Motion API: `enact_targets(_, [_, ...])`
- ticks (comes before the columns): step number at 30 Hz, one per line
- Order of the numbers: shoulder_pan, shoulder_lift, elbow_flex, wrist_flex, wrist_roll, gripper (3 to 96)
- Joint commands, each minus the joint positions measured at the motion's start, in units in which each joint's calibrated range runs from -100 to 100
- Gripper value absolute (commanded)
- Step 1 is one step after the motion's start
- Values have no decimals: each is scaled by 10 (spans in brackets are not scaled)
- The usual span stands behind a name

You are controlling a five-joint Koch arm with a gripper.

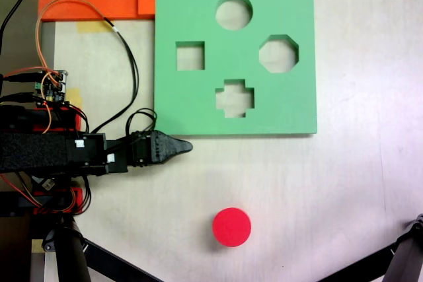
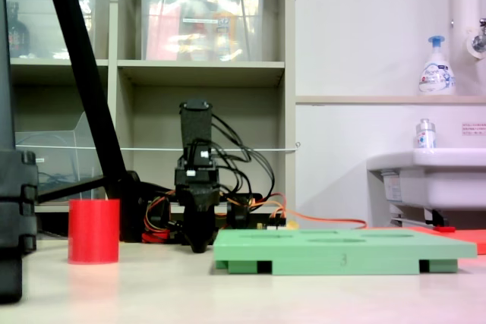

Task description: Put the cylinder block into the corresponding hole

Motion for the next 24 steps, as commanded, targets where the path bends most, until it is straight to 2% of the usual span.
enact_targets(1, [2, -5, -8, -64, -1, 493])
enact_targets(24, [3, -5, -8, -66, -1, 506])
